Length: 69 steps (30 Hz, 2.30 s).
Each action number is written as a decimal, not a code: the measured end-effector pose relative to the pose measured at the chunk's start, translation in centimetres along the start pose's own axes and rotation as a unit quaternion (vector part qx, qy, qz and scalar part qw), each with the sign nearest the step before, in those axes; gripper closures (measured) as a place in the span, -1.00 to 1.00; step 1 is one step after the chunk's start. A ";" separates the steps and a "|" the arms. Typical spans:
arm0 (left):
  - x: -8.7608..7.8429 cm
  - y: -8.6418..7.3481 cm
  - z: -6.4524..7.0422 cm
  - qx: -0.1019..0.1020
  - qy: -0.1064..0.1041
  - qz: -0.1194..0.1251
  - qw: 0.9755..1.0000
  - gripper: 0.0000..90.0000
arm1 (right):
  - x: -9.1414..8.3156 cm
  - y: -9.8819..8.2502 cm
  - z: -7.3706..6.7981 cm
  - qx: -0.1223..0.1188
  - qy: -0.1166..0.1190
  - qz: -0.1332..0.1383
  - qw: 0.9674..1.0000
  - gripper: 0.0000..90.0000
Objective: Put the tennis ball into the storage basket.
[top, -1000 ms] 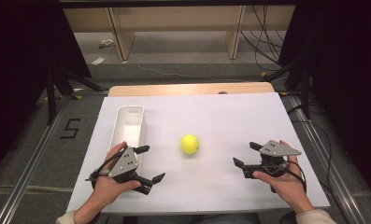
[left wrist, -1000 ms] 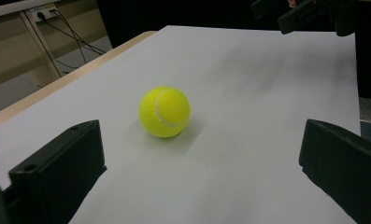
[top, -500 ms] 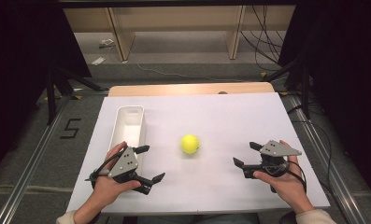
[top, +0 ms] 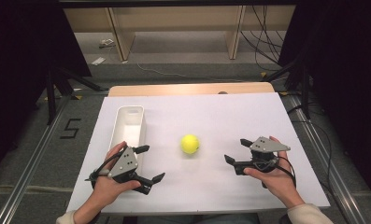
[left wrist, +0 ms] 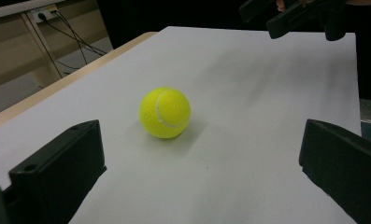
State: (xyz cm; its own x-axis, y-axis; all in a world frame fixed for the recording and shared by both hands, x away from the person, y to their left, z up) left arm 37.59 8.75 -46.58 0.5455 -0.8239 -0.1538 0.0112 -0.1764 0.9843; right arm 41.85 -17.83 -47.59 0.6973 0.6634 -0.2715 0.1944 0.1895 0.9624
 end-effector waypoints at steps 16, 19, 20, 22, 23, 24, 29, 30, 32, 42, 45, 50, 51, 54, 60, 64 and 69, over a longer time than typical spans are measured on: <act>0.0 0.1 0.0 -0.001 -0.001 0.002 1.000 -1.00 | 2.2 0.3 -0.7 -0.007 0.012 -0.007 1.000 -0.66; 0.0 0.1 0.1 -0.001 -0.001 0.001 1.000 -1.00 | 2.5 0.3 -0.9 -0.005 0.016 -0.006 1.000 -0.66; 0.0 0.1 0.1 -0.001 -0.001 0.001 1.000 -1.00 | 2.7 0.3 -1.0 -0.005 0.016 -0.008 1.000 -0.66; 0.0 0.1 0.1 -0.001 -0.001 0.002 1.000 -1.00 | 2.8 0.3 -1.0 -0.004 0.017 -0.009 1.000 -0.66; 0.0 0.1 0.1 -0.001 0.000 0.002 1.000 -1.00 | 2.9 0.3 -1.1 -0.006 0.017 -0.008 1.000 -0.66; 0.0 0.1 0.0 -0.001 0.000 0.002 1.000 -1.00 | 3.0 0.3 -1.1 -0.006 0.018 -0.008 1.000 -0.66; 0.0 0.1 0.1 -0.001 -0.001 0.002 1.000 -1.00 | 3.7 0.3 -1.6 -0.008 0.026 -0.011 1.000 -0.67; 0.0 0.1 0.1 -0.001 0.000 0.002 1.000 -1.00 | 3.7 0.3 -1.6 -0.008 0.026 -0.011 1.000 -0.67; 0.0 0.1 0.1 -0.001 0.000 0.002 1.000 -1.00 | 4.0 0.3 -1.8 -0.011 0.028 -0.011 0.999 -0.67; -0.1 0.2 0.0 -0.001 0.000 0.003 1.000 -1.00 | 5.2 0.3 -2.6 -0.016 0.039 -0.018 0.999 -0.67; -0.1 0.1 0.1 0.000 0.000 0.003 1.000 -1.00 | 5.5 0.3 -2.7 -0.019 0.041 -0.018 0.999 -0.67; -0.1 0.1 0.0 0.000 0.000 0.002 1.000 -1.00 | 5.9 0.2 -2.9 -0.019 0.044 -0.022 0.999 -0.67; -0.1 0.1 0.0 -0.001 0.000 0.002 1.000 -1.00 | 6.0 0.2 -2.9 -0.018 0.045 -0.022 0.999 -0.67; -0.1 0.1 0.1 -0.001 0.000 0.002 1.000 -1.00 | 6.3 0.2 -3.0 -0.022 0.045 -0.024 0.998 -0.67; -0.1 0.1 0.0 -0.001 0.001 0.001 1.000 -1.00 | 6.9 0.0 -3.3 -0.022 0.046 -0.029 0.998 -0.68; -0.1 0.0 0.0 -0.001 0.001 0.001 1.000 -1.00 | 7.4 0.0 -3.4 -0.022 0.048 -0.030 0.998 -0.68; -0.2 0.1 0.0 0.001 0.001 0.001 1.000 -1.00 | 8.0 -0.1 -3.6 -0.020 0.050 -0.033 0.998 -0.68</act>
State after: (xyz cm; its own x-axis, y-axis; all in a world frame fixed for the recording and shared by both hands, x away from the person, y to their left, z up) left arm 37.48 8.85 -46.50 0.5464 -0.8236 -0.1521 0.0094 -0.1756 0.9844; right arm 44.90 -9.93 -49.84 0.6117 0.7168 -0.3346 0.2077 0.2626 0.9423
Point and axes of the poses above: each handheld gripper's, and its own axes: x roughly forward along the jaws, y roughly out of its top, z roughly to its right, the point moved 10 cm from there along x, roughly forward along the jaws, and after that the axes turned 11 degrees about z, right-handed, at the moved point
